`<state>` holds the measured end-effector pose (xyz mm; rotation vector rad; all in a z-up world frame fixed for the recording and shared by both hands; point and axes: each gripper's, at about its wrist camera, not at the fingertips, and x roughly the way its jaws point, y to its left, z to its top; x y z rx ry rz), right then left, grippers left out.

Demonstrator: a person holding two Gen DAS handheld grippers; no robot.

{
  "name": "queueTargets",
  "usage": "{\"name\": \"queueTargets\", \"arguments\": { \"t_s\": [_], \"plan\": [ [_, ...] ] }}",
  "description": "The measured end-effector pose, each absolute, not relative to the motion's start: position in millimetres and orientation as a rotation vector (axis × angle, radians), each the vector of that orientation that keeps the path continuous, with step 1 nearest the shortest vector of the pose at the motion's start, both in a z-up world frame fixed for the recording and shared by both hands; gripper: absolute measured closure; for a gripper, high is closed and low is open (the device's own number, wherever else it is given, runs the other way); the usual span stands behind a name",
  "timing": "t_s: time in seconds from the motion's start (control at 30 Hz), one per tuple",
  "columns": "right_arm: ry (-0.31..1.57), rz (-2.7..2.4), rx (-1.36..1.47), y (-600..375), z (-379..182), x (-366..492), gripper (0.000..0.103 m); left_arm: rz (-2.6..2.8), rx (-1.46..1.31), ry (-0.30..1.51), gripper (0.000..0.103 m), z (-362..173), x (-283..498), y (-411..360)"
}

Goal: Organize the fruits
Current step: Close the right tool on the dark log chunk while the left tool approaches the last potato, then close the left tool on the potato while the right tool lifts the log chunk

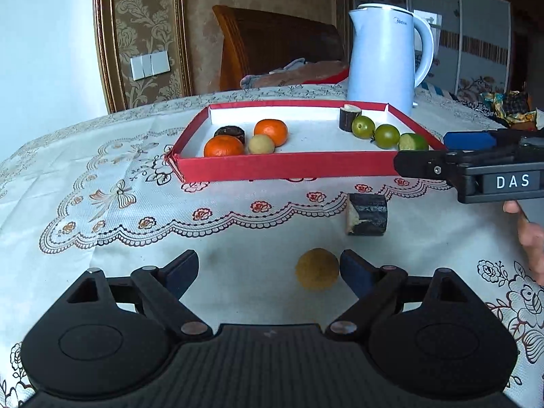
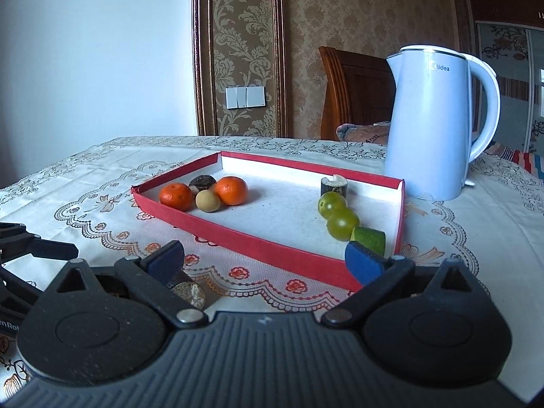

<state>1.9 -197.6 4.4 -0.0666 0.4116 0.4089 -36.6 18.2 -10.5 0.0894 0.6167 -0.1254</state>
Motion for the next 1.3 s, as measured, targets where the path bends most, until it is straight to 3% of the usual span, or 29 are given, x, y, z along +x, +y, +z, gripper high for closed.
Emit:
{"name": "queueTargets", "arguments": {
  "t_s": [0.57,0.8,0.9,1.0,1.03,1.07,1.17,1.3],
  "plan": [
    [0.452,0.544,-0.188,-170.0,-1.1,-2.9,0.003,0.021,0.006,0.588,0.013,-4.2,-27.7,43.8],
    [0.529,0.566,-0.237,-154.4,-7.9,6.8,0.013,-0.049,0.006,0.547,0.013,5.6,-51.4,52.7],
    [0.569,0.584,-0.237,-148.8,-11.2,14.5,0.022,-0.091,0.055,0.542,0.013,4.3,-64.4,48.3],
    [0.604,0.603,-0.251,-143.4,-15.0,18.7,0.038,-0.105,0.110,0.542,0.013,-0.2,-70.5,38.8],
    [0.609,0.606,-0.256,-142.4,-15.8,18.8,0.051,-0.104,0.125,0.542,0.013,-0.9,-71.0,36.0],
    [0.607,0.603,-0.256,-142.9,-15.8,18.5,0.058,-0.106,0.138,0.546,0.013,-1.6,-70.1,33.4],
    [0.602,0.604,-0.238,-146.1,-14.8,18.1,0.070,-0.096,0.153,0.558,0.013,-3.6,-65.1,29.9],
    [0.599,0.560,-0.228,-148.5,-14.0,19.8,0.072,-0.088,0.147,0.576,0.013,-4.7,-54.3,27.1]
  ]
}}
